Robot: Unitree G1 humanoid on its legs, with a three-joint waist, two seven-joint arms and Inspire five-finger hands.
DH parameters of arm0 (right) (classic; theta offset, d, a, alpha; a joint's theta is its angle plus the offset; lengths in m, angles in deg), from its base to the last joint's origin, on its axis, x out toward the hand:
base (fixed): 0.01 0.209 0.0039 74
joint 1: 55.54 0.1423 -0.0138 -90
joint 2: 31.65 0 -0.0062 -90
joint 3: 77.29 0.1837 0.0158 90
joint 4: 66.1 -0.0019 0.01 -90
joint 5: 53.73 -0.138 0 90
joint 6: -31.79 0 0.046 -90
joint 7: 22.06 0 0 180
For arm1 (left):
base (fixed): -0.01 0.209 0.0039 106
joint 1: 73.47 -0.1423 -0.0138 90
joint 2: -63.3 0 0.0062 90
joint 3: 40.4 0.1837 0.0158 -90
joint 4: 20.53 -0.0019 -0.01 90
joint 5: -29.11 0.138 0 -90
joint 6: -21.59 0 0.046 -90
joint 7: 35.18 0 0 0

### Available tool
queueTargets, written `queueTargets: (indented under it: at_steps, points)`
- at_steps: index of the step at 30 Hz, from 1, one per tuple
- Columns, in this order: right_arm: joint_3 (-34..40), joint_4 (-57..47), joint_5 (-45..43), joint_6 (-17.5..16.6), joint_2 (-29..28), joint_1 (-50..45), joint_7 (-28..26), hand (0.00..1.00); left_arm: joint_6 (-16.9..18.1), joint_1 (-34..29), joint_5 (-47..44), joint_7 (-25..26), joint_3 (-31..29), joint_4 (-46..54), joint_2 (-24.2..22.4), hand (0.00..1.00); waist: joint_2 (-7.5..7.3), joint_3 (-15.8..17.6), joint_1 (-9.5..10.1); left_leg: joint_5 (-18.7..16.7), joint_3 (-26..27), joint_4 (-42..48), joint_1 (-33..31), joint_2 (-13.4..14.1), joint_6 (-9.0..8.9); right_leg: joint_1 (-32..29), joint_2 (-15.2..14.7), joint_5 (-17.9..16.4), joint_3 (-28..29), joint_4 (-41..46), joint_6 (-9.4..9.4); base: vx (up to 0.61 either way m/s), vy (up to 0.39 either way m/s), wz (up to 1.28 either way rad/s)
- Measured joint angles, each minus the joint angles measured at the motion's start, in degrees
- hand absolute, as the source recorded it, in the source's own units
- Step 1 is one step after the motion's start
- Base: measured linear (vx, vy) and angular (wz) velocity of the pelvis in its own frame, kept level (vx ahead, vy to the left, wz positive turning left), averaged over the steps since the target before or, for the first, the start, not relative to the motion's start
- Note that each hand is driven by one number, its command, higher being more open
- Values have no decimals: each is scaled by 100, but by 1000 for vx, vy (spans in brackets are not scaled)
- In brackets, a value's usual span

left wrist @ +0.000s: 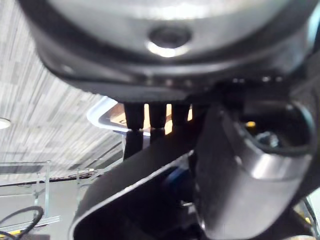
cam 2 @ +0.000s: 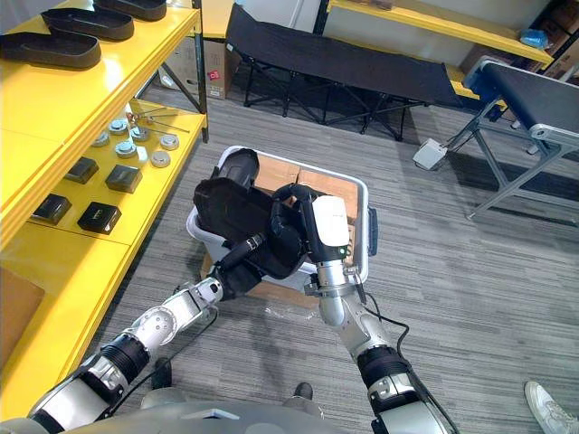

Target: Walk over and take three plastic housings, then place them on the shelf

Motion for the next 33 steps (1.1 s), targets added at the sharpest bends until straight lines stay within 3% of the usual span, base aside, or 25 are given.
queueTargets:
  at_steps: [11,12,22,33]
  points:
    - [-175,90,77,-121,-3,-292,180,0,186,-519,3,0,62,188,-2,0,79,-60,52,-88,-19,4,23,-11,-31,86,4,-23,-69,-81,20,3,-1,0]
    - [-175,100,80,-126,-3,-297,191,100,186,-520,4,0,62,188,-2,0,83,-62,66,-90,-24,4,24,-10,-32,89,4,-27,-71,-81,22,0,0,0]
    - [-347,125,266,-360,-28,-473,238,100,445,-996,132,-1,-62,522,38,0,165,-106,136,-197,-127,13,123,-10,-71,267,7,-179,-198,-57,40,17,-9,5]
    - [-331,220,248,-392,-157,-475,203,100,571,-1032,329,-1,-193,546,46,0,233,-125,135,-399,-128,243,113,-1,-77,341,5,-200,-200,-47,33,3,-1,0]
